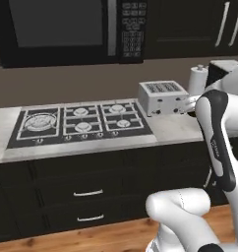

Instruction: Pick the mango and banana from the fridge and place them inside the tupperware on the counter.

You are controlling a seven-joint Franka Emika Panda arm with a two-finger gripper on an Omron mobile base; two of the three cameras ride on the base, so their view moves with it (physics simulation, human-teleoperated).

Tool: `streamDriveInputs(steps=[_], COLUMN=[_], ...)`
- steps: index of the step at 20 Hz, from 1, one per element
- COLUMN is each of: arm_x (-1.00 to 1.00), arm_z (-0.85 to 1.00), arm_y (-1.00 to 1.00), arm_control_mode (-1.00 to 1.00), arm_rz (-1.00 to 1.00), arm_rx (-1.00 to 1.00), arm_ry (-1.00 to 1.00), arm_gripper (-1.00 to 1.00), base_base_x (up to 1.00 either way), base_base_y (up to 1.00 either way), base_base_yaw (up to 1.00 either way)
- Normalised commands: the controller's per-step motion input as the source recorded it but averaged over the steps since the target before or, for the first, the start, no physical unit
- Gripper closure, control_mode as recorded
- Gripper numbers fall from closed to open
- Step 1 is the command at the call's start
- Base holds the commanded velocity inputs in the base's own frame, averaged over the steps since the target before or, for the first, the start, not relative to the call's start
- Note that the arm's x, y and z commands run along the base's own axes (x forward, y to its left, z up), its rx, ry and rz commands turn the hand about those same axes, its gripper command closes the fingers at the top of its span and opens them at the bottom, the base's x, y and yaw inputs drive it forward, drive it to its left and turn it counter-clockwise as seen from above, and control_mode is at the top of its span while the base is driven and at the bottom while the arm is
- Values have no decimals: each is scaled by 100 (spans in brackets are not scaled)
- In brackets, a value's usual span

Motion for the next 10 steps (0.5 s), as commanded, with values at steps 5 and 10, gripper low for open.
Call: streamDriveInputs(steps=[5,10], arm_x=[0,0], arm_z=[0,0], arm_y=[0,0], arm_control_mode=[100,100], arm_rz=[0,0], arm_rx=[0,0], arm_ry=[0,0], arm_gripper=[100,100], base_base_x=[11,0], base_base_y=[100,100], base_base_yaw=[2,1])
